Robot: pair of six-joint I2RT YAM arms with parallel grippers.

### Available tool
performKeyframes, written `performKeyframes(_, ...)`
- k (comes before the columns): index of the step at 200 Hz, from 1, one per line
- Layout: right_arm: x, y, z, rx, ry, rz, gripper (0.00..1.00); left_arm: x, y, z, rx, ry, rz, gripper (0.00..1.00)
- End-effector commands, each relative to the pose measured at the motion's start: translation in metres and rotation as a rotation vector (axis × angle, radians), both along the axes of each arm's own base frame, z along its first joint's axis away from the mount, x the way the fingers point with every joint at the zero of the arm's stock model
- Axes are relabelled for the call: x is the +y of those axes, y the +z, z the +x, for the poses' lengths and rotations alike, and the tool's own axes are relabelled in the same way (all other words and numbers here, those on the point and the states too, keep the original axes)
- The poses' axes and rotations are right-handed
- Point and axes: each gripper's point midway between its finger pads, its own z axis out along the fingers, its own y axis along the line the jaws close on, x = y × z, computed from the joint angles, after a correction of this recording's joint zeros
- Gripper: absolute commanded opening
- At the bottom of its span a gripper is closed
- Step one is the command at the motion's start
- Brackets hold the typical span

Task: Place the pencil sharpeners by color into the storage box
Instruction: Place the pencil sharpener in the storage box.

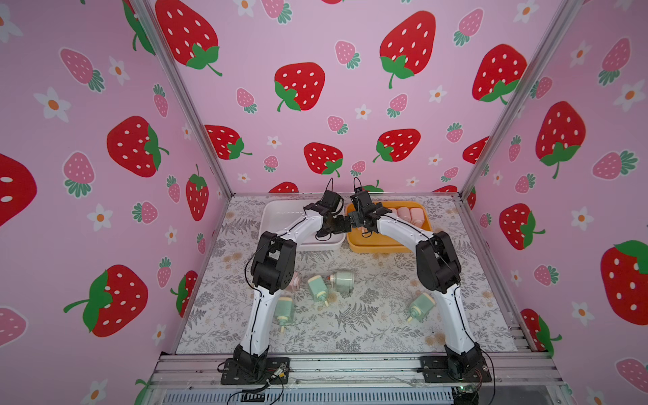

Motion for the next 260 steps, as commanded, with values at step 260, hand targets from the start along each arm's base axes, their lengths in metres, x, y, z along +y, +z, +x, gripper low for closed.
performKeyframes(260, -0.007, -0.025, 0.013, 0.090, 0.026, -0.289, 1.00, 0.006, -0.008, -0.005, 0.026, -0.014, 0.040, 1.00)
